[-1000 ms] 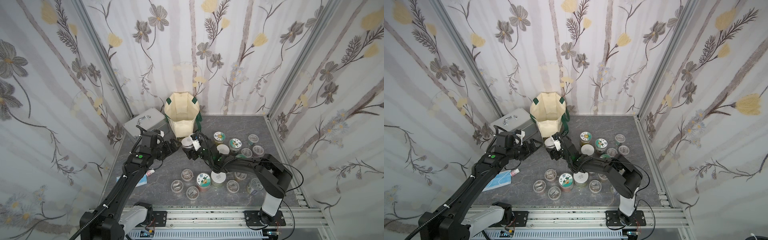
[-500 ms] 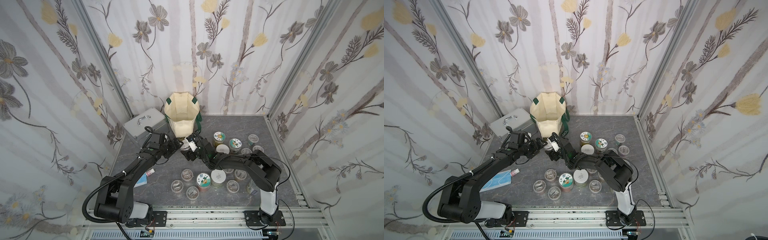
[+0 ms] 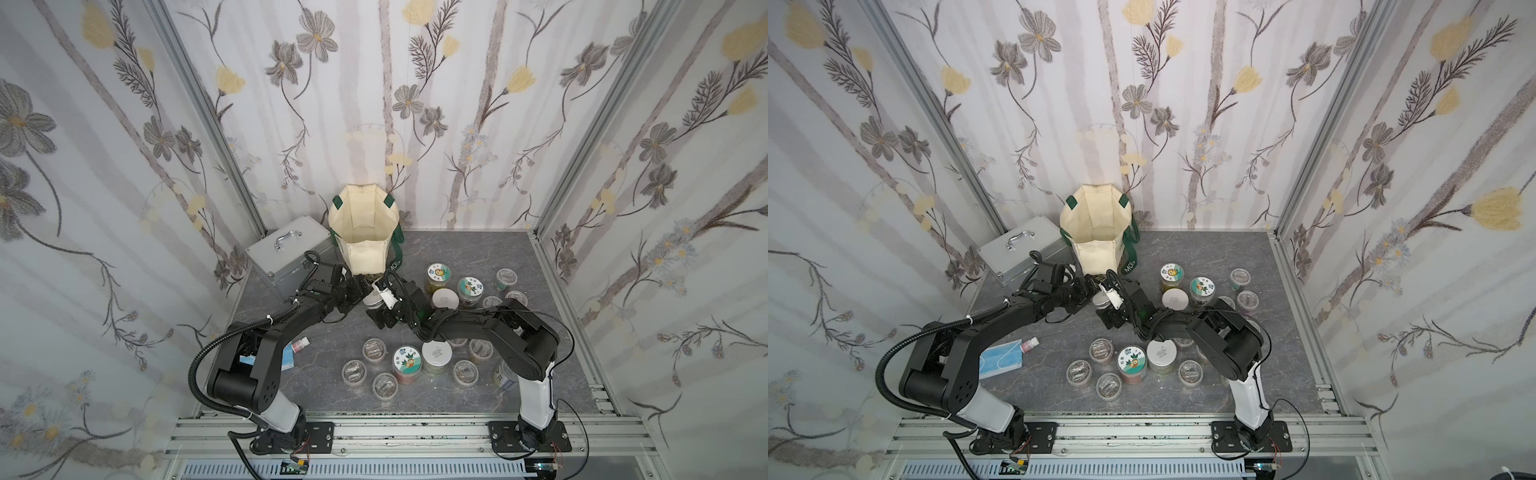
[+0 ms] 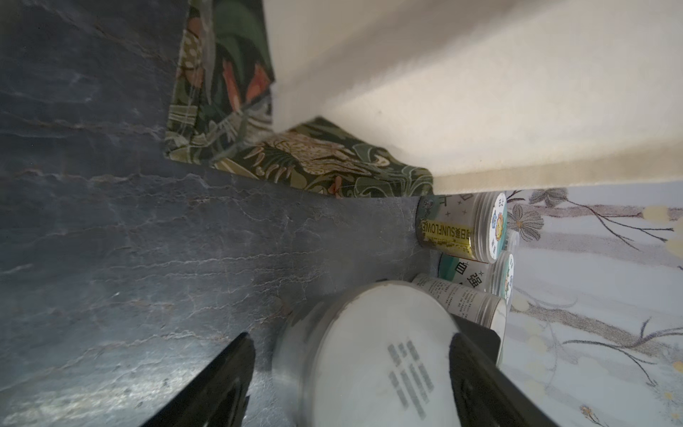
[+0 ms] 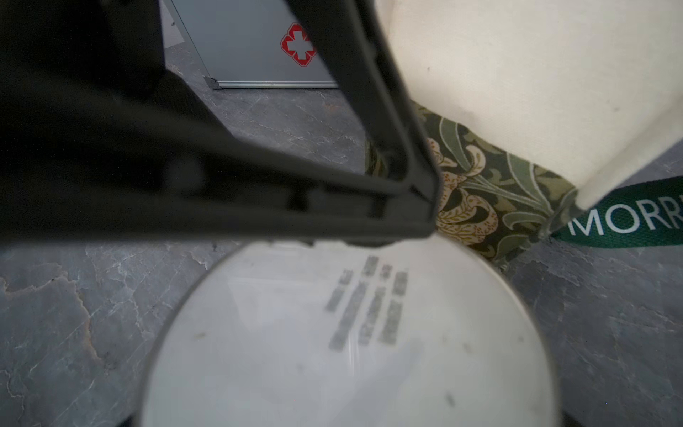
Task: Take out the seed jars from the canvas bag
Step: Place the seed jar at the center of the board, then move the seed jar to the center of the board.
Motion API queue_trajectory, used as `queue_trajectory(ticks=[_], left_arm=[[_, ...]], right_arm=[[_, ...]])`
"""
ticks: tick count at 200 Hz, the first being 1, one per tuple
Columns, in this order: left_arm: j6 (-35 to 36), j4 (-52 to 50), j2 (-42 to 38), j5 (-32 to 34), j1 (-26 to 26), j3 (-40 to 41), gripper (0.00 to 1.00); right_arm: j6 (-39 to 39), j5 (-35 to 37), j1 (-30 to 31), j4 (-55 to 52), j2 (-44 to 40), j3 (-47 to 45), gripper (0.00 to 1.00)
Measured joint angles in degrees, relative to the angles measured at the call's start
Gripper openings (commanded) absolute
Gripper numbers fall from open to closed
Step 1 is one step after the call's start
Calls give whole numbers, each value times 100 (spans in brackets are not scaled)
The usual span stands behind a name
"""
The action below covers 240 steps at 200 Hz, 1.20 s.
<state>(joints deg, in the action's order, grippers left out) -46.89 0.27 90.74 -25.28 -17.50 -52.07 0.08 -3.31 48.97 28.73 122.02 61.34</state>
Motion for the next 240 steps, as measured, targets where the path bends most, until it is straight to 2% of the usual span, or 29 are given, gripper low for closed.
queue_trajectory(ticks=[45, 81, 109, 141, 161, 202, 235, 240], left_arm=[[0, 72, 50, -13, -341, -103, 84], [39, 50, -109, 92, -356, -83, 86], [186, -101, -96, 131, -356, -151, 87], [374, -181, 354, 50, -385, -634, 87], [452, -190, 544, -98, -551, -787, 87], [376, -179, 315, -164, -1233, -476, 87], [319, -380, -175, 0, -1646, -382, 93], [323, -446, -254, 70, -1648, -387, 96]], right_arm=[[-33, 70, 0, -162, -778, -216, 100], [55, 195, 0, -570, -1762, -446, 100], [356, 474, 0, -863, -2721, -951, 100], [977, 988, -61, -1272, -3932, -1421, 100], [1443, 1285, -282, -1596, -4594, -1569, 100], [2277, 1467, -1320, -2337, -5685, -1762, 100], [2430, 1425, -1731, -2612, -6332, -2048, 100], [2428, 1401, -1781, -2643, -6389, -2076, 100]])
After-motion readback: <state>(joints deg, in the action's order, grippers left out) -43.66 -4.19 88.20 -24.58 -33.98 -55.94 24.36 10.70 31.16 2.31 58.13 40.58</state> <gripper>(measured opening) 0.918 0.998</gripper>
